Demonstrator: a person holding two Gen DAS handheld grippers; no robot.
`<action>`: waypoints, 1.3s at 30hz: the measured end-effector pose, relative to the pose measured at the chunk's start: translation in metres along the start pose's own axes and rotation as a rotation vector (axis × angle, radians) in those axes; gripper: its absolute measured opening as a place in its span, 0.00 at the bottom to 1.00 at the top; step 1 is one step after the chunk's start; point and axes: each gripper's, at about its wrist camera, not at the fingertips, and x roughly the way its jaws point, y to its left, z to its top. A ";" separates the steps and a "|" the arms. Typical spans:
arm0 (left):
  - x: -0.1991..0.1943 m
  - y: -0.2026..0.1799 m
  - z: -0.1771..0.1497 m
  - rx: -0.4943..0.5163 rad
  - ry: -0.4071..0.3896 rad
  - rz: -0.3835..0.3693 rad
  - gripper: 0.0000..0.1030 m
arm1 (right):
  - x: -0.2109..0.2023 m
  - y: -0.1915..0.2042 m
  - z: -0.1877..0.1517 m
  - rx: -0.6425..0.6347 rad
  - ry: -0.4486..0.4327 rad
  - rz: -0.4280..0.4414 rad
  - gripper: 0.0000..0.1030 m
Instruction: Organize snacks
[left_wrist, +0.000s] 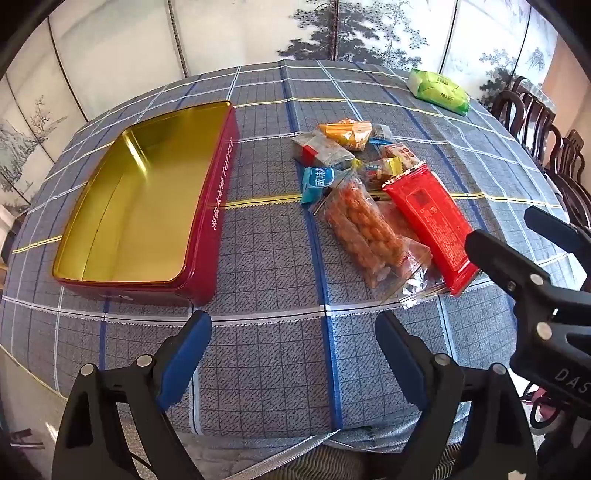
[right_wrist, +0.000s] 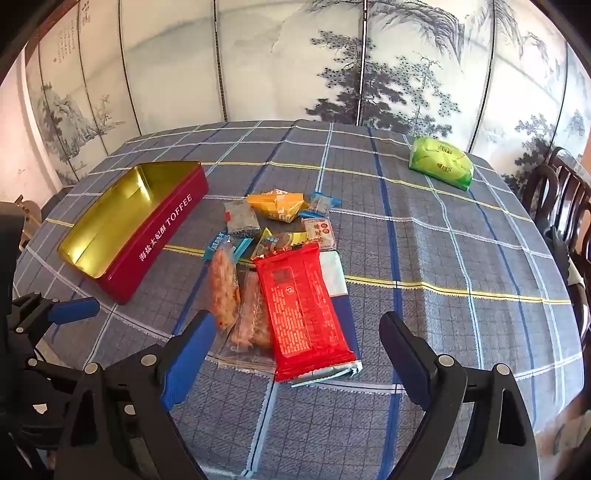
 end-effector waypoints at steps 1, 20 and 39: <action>0.001 0.000 -0.001 -0.003 0.005 0.004 0.85 | 0.000 0.000 0.000 -0.001 0.000 -0.001 0.88; 0.010 0.008 -0.002 -0.036 0.049 0.044 0.85 | 0.007 -0.002 0.002 0.011 0.003 -0.002 0.88; 0.010 0.011 0.000 -0.056 0.048 0.025 0.86 | 0.013 -0.005 0.000 -0.002 0.001 -0.014 0.87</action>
